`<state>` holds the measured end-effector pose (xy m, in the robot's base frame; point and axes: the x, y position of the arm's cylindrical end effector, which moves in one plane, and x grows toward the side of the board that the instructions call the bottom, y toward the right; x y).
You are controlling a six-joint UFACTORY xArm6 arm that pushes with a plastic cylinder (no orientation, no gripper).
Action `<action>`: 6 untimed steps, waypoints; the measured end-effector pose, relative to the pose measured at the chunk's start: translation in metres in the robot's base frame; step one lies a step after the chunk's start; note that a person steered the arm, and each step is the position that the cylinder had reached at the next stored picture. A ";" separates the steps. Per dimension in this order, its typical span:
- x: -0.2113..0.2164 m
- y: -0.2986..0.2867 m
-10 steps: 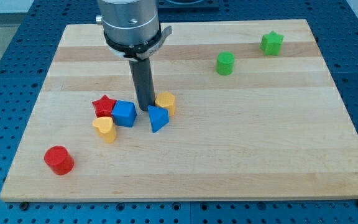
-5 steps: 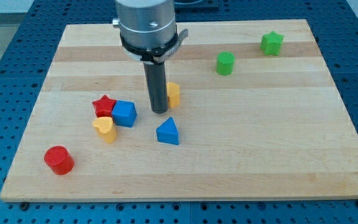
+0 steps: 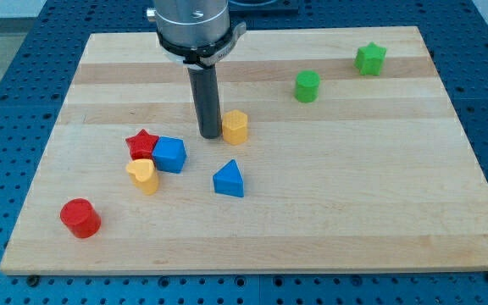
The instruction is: Move the yellow hexagon diagonally bottom left to the green circle
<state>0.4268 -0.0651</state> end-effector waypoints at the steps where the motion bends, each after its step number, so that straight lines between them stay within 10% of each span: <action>1: 0.004 -0.002; 3: 0.036 -0.010; 6: -0.029 0.028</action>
<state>0.3977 -0.0369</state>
